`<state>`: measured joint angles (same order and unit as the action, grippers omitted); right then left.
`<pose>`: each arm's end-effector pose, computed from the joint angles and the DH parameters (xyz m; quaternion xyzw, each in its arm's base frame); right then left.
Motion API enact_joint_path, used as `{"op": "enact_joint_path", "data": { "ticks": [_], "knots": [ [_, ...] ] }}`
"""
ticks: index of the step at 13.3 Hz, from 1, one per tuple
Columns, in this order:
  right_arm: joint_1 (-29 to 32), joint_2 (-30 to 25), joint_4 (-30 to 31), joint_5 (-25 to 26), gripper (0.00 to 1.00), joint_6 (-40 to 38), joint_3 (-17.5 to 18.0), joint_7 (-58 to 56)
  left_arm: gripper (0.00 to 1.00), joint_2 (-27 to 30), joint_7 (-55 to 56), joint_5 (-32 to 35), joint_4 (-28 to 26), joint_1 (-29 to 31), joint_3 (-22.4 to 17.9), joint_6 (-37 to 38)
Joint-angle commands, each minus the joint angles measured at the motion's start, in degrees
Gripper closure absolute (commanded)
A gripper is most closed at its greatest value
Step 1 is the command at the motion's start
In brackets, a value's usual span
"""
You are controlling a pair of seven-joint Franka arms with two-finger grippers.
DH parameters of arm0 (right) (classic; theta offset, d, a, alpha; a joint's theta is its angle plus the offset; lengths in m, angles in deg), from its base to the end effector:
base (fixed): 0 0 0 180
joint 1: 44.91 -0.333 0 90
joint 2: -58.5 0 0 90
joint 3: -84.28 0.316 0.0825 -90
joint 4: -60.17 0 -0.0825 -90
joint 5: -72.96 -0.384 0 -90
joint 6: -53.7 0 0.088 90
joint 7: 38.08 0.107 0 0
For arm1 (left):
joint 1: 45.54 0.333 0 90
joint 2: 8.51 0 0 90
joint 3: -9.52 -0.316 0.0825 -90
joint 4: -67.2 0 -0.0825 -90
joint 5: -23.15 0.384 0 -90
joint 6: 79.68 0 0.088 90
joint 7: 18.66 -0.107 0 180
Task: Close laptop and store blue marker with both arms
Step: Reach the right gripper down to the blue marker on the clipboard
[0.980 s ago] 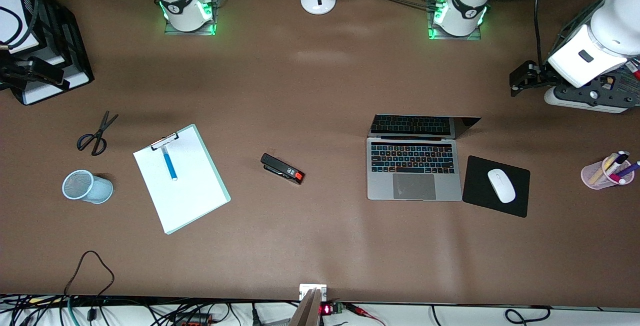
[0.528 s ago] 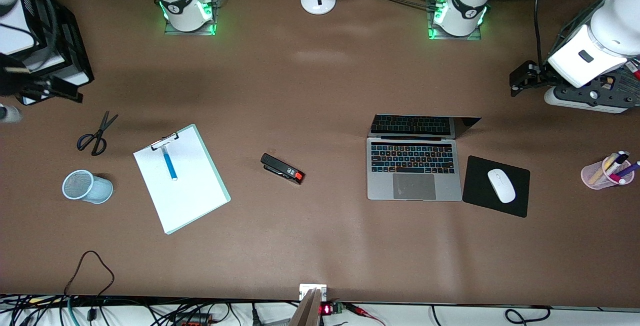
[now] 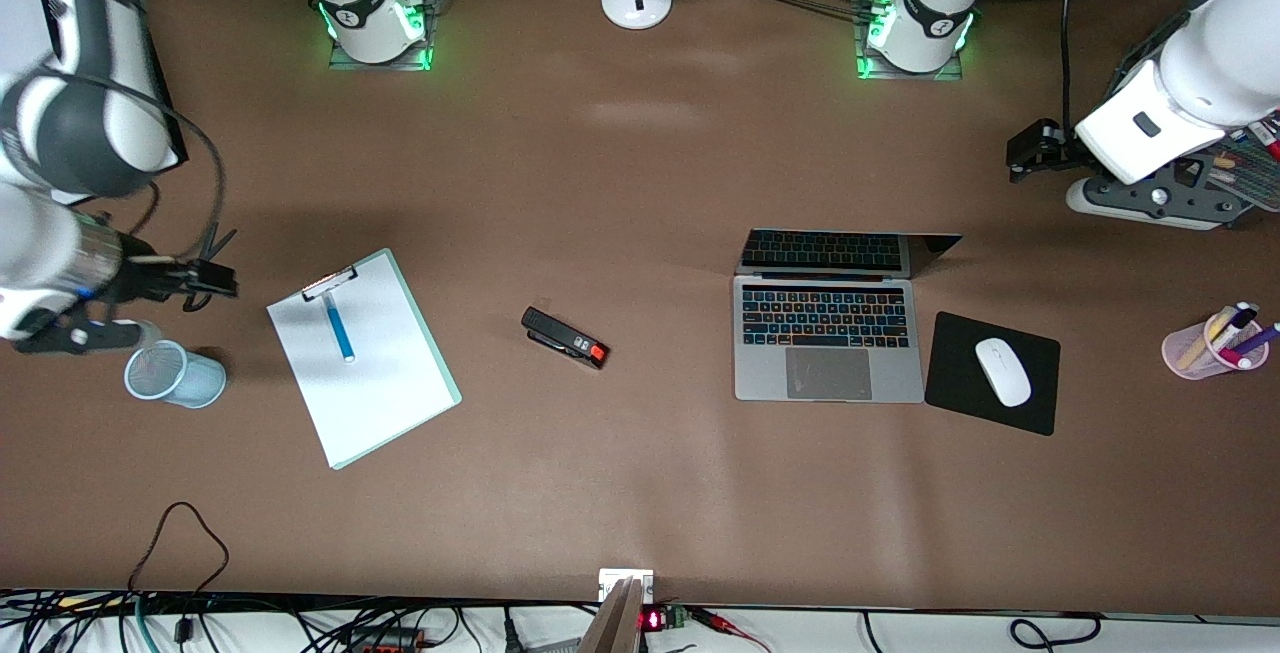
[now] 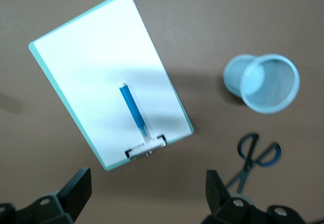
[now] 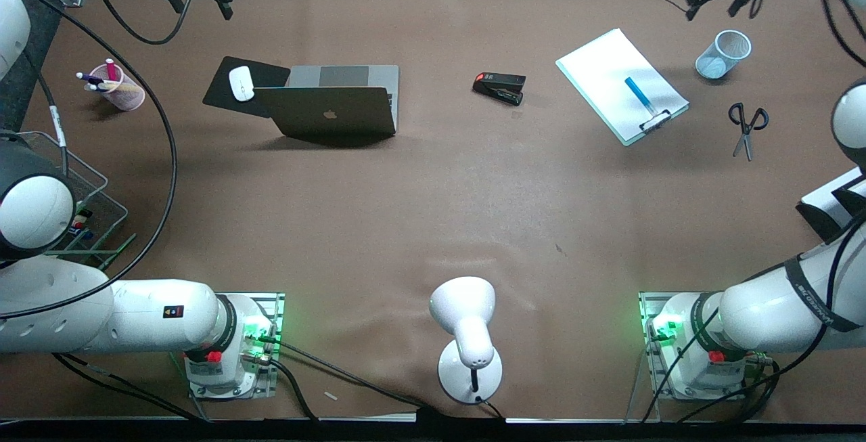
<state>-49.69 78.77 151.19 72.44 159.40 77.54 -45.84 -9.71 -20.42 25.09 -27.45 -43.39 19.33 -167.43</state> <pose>0.6515 -0.0131 0.4246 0.9974 0.0517 -0.0487 0.0121 0.5472 -0.0689 0.5720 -0.9940 0.0825 0.0696 0.0187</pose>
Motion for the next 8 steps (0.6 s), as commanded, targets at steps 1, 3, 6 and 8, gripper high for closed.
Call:
{"op": "enact_joint_path", "data": {
  "ticks": [1,3,6,8],
  "knots": [
    [-0.9,4.1,-0.3,-0.4,0.00,4.7,-0.1,-2.6,0.00,-1.7,-3.8,0.8,2.8,-0.3,0.0,1.9],
    [-1.2,7.5,-0.3,-0.4,0.00,8.4,-0.1,-2.7,0.20,-2.1,-3.3,0.8,2.8,-0.4,0.0,1.9],
    [-4.1,10.2,0.0,0.2,0.00,10.2,-0.1,-2.8,0.58,-2.1,-3.3,0.6,2.8,-0.4,0.0,1.9],
    [-4.5,12.4,0.0,0.3,0.00,10.4,-0.1,-3.0,0.75,-2.2,-3.4,0.3,2.8,-0.4,0.0,2.0]
  ]
}}
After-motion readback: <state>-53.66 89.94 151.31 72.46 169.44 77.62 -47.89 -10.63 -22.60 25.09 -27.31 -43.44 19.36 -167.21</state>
